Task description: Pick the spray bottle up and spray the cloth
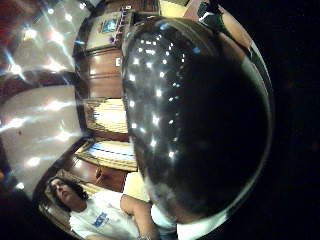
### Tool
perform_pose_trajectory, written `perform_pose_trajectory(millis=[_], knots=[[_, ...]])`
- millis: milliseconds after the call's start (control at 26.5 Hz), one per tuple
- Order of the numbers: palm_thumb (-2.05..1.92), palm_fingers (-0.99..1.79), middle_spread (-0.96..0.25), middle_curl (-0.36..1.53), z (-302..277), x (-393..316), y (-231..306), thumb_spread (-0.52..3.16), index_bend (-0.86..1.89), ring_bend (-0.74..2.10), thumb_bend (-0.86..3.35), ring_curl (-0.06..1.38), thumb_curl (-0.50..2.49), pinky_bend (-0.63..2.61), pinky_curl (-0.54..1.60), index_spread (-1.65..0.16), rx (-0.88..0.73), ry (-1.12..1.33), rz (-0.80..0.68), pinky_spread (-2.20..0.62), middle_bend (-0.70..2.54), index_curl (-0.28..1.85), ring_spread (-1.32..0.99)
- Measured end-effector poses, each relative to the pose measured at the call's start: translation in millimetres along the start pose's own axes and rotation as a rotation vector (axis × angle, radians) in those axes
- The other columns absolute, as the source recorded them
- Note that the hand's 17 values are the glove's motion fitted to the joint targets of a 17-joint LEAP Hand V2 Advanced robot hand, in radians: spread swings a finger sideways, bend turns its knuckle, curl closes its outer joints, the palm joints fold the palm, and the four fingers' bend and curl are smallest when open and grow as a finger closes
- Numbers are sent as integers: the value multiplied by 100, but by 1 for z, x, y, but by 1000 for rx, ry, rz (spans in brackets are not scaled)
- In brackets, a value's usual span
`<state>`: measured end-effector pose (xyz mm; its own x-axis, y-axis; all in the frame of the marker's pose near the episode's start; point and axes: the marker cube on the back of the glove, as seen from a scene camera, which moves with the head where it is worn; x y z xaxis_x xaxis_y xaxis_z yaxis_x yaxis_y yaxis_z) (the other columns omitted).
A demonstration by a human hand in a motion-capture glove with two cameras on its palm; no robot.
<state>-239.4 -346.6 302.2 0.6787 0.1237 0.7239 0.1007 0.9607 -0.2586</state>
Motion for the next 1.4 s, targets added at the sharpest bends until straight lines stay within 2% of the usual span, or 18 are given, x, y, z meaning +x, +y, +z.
perform_pose_trajectory(millis=[377, 603, 792, 1169, 1395], knots=[[51, 42, -14, 39, -33, 11, 62, 96, 9, 41, -5, 37, 51, 34, 37, -38, -42, 105, 24, 15, 19, 34, -18], [48, 45, -14, 39, -55, 11, 118, 98, 9, 42, -4, 35, 46, 33, 36, -39, -174, 201, 10, 15, 22, 30, -18], [46, 48, -13, 39, -84, -2, 152, 98, 13, 41, -4, 35, 43, 31, 35, -39, -168, 187, -11, 15, 22, 29, -18], [44, 52, -12, 38, -112, -46, 240, 100, 16, 38, -3, 34, 39, 27, 35, -39, -238, 289, -127, 15, 20, 29, -17], [43, 55, -12, 37, -120, -73, 291, 100, 17, 36, -3, 33, 37, 24, 34, -39, -247, 452, -234, 15, 19, 30, -17]])
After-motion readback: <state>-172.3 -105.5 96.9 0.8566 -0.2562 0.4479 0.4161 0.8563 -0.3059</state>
